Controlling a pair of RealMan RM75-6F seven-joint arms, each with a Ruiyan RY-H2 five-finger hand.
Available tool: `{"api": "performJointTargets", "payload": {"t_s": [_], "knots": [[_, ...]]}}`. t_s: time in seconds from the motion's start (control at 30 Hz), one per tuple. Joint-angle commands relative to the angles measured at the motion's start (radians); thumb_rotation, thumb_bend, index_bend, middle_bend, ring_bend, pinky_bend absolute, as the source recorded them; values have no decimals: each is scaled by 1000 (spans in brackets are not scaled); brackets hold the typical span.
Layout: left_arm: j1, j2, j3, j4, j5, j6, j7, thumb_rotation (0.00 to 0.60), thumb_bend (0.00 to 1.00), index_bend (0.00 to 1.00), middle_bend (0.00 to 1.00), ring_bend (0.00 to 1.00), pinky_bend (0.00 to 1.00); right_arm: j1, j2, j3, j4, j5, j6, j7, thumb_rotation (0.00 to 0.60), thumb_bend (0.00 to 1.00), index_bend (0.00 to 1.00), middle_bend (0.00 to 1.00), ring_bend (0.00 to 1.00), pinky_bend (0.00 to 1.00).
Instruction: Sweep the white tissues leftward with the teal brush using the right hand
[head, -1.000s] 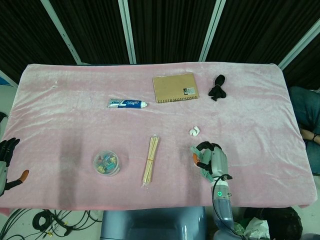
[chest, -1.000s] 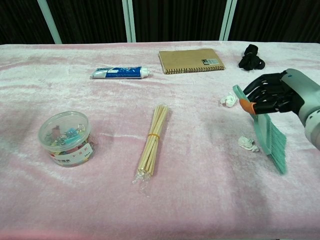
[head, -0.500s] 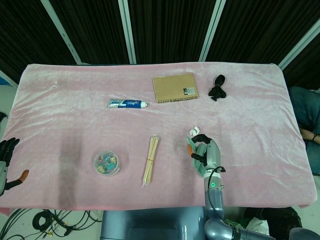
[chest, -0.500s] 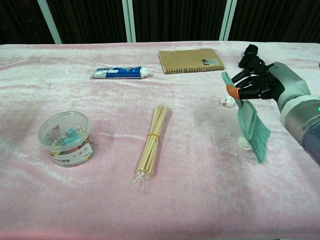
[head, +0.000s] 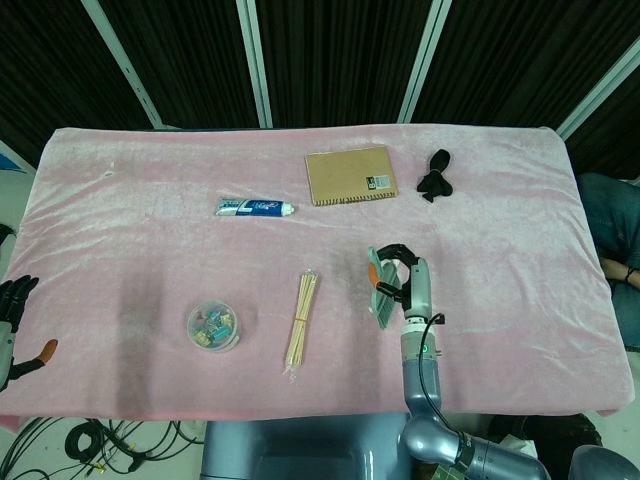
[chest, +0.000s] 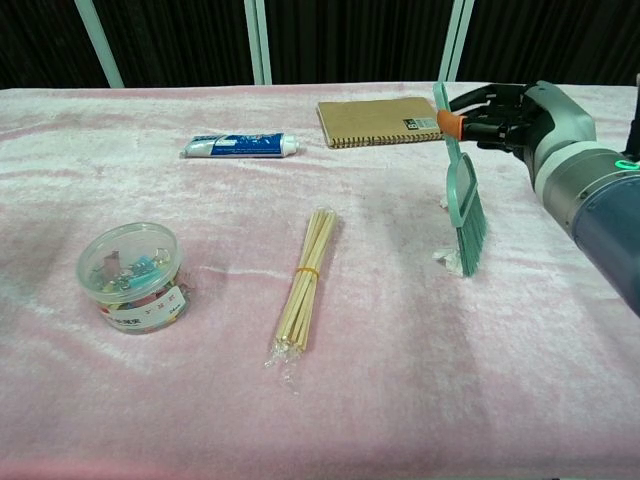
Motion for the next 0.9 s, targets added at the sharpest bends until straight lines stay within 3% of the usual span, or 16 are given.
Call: {"api": "performJointTargets", "payload": {"t_s": [0.03, 0.27, 0.47, 0.7, 0.9], "knots": [[0, 1, 0, -1, -1, -1, 0, 600, 276, 65, 53, 0, 0, -6, 21, 5, -3, -55, -24, 82, 600, 399, 748, 584, 348, 161], [0, 3, 0, -6, -5, -4, -4, 600, 275, 65, 54, 0, 0, -32, 73, -10, -24, -121, -25, 160, 600, 399, 749, 594, 348, 161], [1, 3, 0, -7, -5, -4, -3, 600, 276, 65, 54, 0, 0, -66, 159, -79, -69, -184, -26, 127, 600, 400, 758, 605, 348, 161], [3, 4, 1, -8, -5, 0, -4, 600, 276, 64, 54, 0, 0, -36, 318, -101, -39, -206, -220, 183, 600, 408, 770, 623, 348, 161], [3, 3, 1, -10, -8, -2, 1, 600, 276, 65, 54, 0, 0, 24, 387, -100, 108, -299, -390, 378, 600, 414, 779, 630, 348, 161]]}}
